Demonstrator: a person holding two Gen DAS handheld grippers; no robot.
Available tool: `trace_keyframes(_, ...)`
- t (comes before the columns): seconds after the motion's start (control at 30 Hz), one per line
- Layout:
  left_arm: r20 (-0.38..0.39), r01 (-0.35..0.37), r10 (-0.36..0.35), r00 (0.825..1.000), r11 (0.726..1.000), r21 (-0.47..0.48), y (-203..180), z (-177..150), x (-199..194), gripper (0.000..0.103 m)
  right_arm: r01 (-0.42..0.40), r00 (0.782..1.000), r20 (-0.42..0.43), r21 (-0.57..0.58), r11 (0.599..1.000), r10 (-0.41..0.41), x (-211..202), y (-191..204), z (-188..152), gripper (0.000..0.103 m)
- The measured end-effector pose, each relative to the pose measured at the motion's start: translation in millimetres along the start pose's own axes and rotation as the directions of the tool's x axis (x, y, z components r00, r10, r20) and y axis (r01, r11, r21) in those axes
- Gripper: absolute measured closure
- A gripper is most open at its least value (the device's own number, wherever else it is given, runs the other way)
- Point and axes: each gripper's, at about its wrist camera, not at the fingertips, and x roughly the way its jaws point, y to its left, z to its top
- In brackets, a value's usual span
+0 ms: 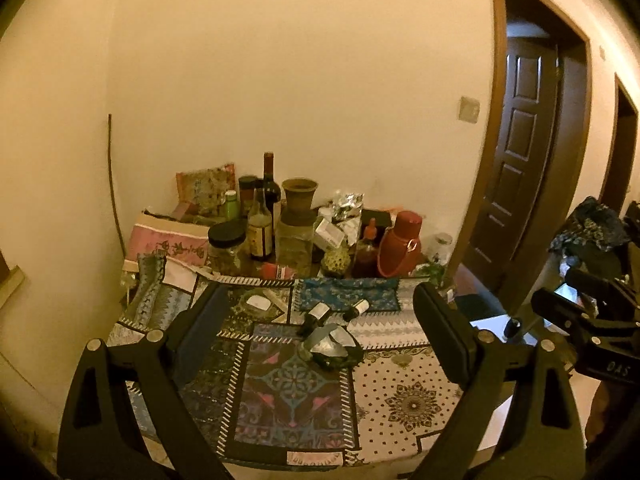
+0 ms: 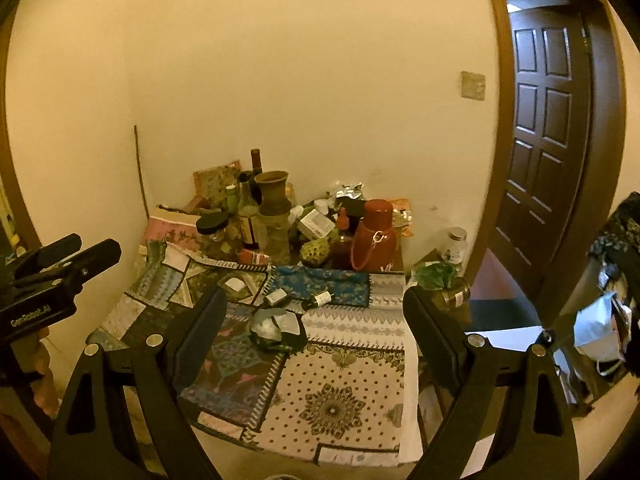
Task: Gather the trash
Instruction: 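Move both open tools toward the green bottle and dark green bag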
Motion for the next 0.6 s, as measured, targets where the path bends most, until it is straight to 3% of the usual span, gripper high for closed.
trace_keyframes(0.27,-0.078,-0.006,0.007,0.997,1.000,0.004,5.9,1.4,54.6,0.009,-0.031,0.996,-0.081,0.015,0.999,0.032,52.8,-4.5,1.6,0.015)
trace_keyframes(0.6,-0.130,0.006,-0.002,0.992,1.000,0.031,60.6,22.3,137.7,0.009,-0.012,0.974,-0.226,0.057,0.998,0.024,140.6,25.0,0.3,0.015)
